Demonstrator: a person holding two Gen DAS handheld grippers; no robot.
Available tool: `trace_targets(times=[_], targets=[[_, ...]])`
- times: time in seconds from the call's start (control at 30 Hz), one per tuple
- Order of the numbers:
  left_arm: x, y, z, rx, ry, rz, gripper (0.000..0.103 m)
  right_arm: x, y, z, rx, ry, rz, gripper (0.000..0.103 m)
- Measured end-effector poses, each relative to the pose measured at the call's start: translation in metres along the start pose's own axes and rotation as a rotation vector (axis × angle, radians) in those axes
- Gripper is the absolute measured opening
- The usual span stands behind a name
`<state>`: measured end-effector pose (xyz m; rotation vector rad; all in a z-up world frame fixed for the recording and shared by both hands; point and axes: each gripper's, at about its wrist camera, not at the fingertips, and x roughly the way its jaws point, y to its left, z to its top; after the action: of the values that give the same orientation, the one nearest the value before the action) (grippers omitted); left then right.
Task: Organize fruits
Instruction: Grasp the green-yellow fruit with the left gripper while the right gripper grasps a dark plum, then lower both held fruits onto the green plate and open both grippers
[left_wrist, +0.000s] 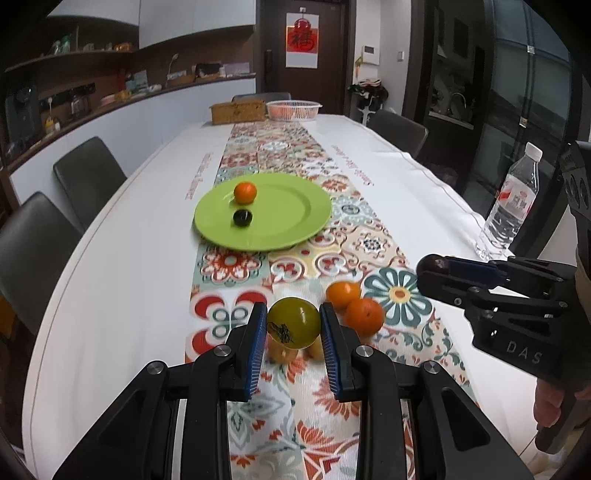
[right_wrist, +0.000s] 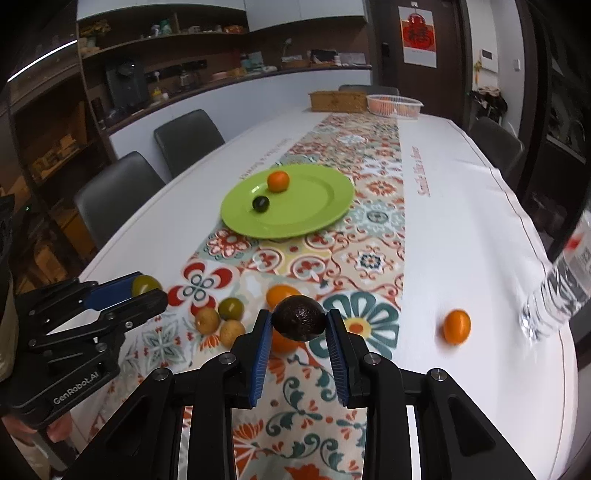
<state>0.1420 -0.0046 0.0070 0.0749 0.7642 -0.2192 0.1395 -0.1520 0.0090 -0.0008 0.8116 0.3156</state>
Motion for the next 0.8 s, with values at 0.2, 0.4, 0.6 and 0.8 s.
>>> trace_targets(times=[0.2, 0.4, 0.6, 0.8], targets=[[0.001, -0.005, 0.018, 0.034, -0.044, 0.000, 0.029, 0.001, 0.003, 0.016, -0.023, -0.030, 0.022, 0.031], [0.006, -0.004, 0.036, 0.043, -0.072, -0.009, 0.029, 0.003, 0.004, 0.034, -0.041, -0.061, 0.026, 0.031], [0.016, 0.000, 0.054, 0.048, -0.092, -0.013, 0.029, 0.010, 0.002, 0.052, -0.053, -0.075, 0.025, 0.031], [0.026, 0.005, 0.073, 0.081, -0.116, -0.011, 0.029, 0.023, 0.000, 0.072, -0.063, -0.076, 0.028, 0.031]])
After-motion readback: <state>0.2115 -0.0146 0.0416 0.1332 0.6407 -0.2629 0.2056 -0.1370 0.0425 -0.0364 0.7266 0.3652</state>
